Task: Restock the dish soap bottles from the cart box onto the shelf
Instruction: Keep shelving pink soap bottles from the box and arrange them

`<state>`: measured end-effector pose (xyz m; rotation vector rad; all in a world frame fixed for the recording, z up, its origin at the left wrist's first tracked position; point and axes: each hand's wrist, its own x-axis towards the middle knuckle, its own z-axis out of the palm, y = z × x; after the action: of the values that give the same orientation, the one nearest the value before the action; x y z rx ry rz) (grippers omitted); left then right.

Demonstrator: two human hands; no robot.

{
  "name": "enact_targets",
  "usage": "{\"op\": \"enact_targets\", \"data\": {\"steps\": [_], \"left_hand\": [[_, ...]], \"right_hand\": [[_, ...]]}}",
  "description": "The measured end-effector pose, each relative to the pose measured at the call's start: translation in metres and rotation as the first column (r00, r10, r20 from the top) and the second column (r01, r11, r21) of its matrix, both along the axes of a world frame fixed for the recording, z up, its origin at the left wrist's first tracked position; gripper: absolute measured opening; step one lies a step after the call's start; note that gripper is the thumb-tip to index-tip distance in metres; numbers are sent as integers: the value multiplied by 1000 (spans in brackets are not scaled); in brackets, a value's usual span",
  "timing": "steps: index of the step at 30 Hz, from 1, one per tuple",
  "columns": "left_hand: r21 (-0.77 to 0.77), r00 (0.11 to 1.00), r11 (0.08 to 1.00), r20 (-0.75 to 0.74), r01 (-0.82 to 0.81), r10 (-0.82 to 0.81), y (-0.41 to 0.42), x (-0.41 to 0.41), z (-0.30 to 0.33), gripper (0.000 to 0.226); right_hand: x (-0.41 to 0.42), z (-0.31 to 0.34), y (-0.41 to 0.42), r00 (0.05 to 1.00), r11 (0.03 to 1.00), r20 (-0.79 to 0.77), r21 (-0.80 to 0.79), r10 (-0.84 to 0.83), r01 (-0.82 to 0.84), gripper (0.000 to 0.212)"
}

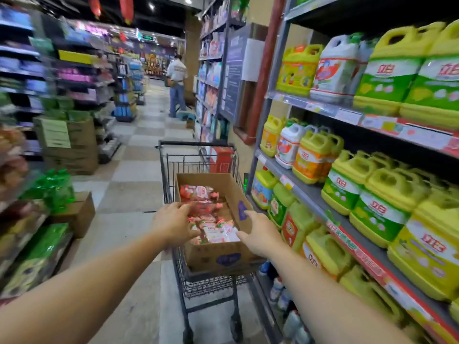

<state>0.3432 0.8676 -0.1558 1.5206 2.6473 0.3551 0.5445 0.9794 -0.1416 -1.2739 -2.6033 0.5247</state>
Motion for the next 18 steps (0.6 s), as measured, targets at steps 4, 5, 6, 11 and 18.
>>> {"op": "enact_targets", "data": {"steps": [4,5,6,11,18], "left_hand": [[-19,997,999,67,-30,31,56,-40,-15,77],[-28,995,999,92,-34,37,71,-49,-16,76],[-37,992,999,120,-35,39,87,-57,-16,76],[-82,978,995,198,-49,64,158,-104,-25,87],[-144,951,989,299,-43,85,238,-182,-76,89]], "right_hand": [[-55,-32,65,1000,995,1,-99,25,-24,70],[-68,-36,82,1000,993,0,-111,28,-28,70],[-81,-39,99,1000,991,-4,-129,25,-25,70],[-135,-59,167,1000,974,-21,-226,8,-13,70],[-197,-104,230,999,935,16,-351,-47,49,69]]}}
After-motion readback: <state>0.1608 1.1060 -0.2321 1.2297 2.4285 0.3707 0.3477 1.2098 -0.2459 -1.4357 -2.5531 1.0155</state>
